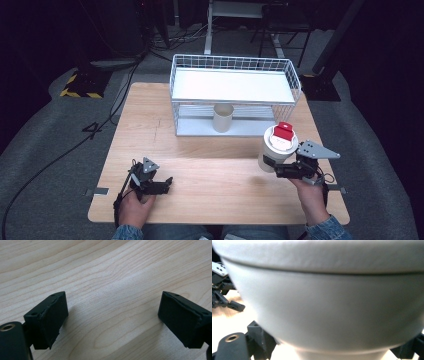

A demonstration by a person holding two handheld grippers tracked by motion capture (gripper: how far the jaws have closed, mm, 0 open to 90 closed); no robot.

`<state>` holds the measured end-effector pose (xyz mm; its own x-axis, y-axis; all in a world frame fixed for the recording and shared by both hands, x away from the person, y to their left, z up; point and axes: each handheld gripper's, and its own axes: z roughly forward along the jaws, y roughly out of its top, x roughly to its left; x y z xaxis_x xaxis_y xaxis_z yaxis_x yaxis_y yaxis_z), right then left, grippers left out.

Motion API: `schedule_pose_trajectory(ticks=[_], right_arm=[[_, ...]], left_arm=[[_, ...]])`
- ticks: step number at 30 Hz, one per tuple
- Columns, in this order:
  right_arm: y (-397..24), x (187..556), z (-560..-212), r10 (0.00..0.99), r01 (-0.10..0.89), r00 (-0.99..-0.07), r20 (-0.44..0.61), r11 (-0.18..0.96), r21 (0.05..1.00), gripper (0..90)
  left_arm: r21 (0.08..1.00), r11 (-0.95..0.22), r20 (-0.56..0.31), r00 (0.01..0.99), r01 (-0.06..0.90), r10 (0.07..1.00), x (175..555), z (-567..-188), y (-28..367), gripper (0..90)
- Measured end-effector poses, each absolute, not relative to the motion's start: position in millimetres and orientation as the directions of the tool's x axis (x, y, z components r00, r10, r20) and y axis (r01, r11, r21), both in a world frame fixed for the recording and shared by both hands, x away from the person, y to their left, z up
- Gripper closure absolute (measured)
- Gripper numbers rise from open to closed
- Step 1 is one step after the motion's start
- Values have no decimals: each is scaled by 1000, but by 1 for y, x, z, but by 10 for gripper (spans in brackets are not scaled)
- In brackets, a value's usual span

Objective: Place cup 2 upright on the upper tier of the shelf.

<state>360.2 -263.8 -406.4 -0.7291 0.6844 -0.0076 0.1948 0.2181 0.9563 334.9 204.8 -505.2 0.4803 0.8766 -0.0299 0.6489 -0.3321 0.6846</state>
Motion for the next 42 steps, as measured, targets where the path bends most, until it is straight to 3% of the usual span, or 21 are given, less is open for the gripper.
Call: schedule_pose_trajectory(ticks=[42], right_arm=[[-246,419,-295,684,166,-730,-14,197,966,138]], left_arm=[[686,-326,-33,476,650,879,336,-505,204,98]])
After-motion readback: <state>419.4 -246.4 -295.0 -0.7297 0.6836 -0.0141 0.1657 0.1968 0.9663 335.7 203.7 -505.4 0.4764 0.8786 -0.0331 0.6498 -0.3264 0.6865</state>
